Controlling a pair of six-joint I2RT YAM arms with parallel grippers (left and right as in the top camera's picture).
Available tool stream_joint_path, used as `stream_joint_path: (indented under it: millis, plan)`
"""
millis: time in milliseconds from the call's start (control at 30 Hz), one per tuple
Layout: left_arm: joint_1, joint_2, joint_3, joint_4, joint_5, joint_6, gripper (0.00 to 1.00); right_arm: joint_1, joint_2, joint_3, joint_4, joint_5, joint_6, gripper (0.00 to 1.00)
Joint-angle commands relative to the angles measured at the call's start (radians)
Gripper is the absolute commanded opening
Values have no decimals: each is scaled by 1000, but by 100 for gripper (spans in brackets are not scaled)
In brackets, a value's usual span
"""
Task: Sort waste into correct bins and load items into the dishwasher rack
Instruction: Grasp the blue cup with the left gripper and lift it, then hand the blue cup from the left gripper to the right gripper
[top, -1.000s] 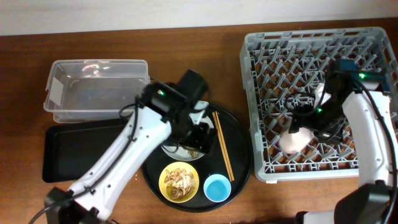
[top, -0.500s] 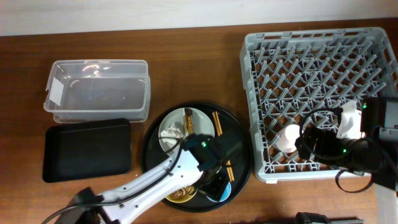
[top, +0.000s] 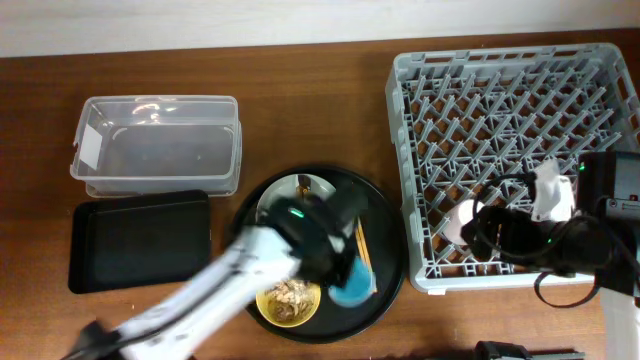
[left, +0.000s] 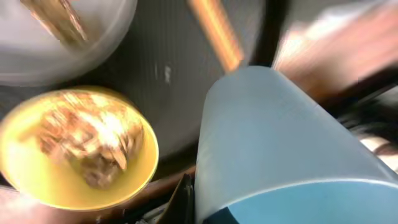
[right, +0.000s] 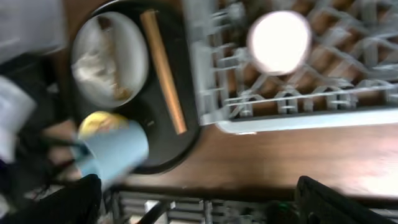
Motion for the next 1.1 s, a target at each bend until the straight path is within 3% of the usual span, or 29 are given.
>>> stream_joint_path:
  millis: [0, 100, 167, 233, 567, 833, 900, 967, 1000, 1033, 1067]
  plan:
    - [229, -148, 137, 18, 250, 110, 0, -6, -4, 1, -12, -253, -181, 100]
    - [443, -183, 143, 105, 677, 219, 0, 9, -4, -1, -31, -483, -364, 100]
    - [520, -175, 143, 118, 893, 302, 0, 63, -4, -1, -31, -652, -458, 100]
    - [547, -159, 143, 119, 1054, 362, 0, 179, 1, -1, 52, -731, -454, 100]
    - [504, -156, 143, 117, 1075, 365, 0, 413, 92, -1, 497, -737, -213, 96]
    - [504, -156, 143, 126, 1014, 365, 0, 491, 97, -1, 497, -705, -166, 58]
    - [504, -156, 143, 126, 1014, 365, 8, 489, 95, -1, 491, -665, -166, 52]
    - [504, -156, 143, 126, 1014, 365, 26, 489, 91, 0, 492, -639, -166, 52]
    - [504, -156, 143, 126, 1014, 365, 32, 489, 88, 0, 492, -626, -166, 51]
    - [504, -156, 143, 126, 1014, 365, 32, 489, 85, 0, 492, -626, -166, 51]
    - [504, -156, 143, 126, 1014, 365, 40, 482, 81, 0, 492, -624, -165, 51]
